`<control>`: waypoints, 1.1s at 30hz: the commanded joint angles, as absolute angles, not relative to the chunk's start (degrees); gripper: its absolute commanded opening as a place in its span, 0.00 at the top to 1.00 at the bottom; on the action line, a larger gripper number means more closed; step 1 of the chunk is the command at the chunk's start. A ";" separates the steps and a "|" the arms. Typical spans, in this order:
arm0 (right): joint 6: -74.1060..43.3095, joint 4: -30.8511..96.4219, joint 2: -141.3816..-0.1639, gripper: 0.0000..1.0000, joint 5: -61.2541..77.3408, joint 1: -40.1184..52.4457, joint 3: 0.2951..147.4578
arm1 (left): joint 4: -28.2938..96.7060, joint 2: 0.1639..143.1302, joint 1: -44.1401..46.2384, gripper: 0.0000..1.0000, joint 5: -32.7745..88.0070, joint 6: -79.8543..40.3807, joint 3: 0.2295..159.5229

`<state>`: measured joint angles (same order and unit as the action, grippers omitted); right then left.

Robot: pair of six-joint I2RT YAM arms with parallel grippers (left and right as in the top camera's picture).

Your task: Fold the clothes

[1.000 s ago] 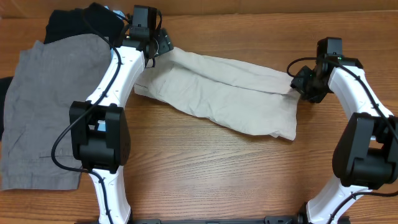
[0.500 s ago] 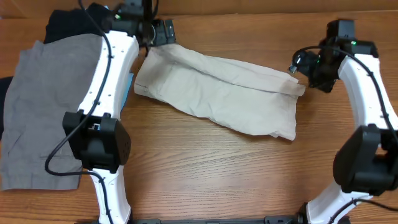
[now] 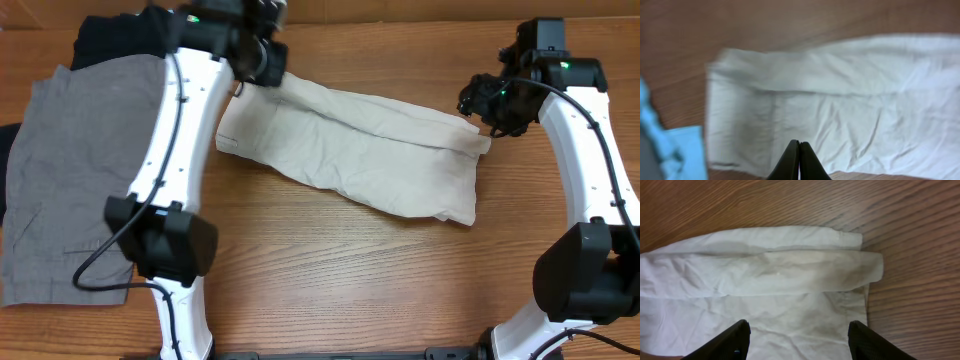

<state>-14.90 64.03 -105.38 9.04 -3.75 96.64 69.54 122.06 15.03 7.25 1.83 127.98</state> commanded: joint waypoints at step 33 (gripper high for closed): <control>-16.51 67.85 -105.23 0.26 9.54 -4.32 97.10 | 39.05 141.36 18.48 0.81 3.92 -3.90 123.22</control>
<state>-16.45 67.75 -105.38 9.21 -4.36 96.64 35.22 141.84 20.18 4.29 -1.98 120.05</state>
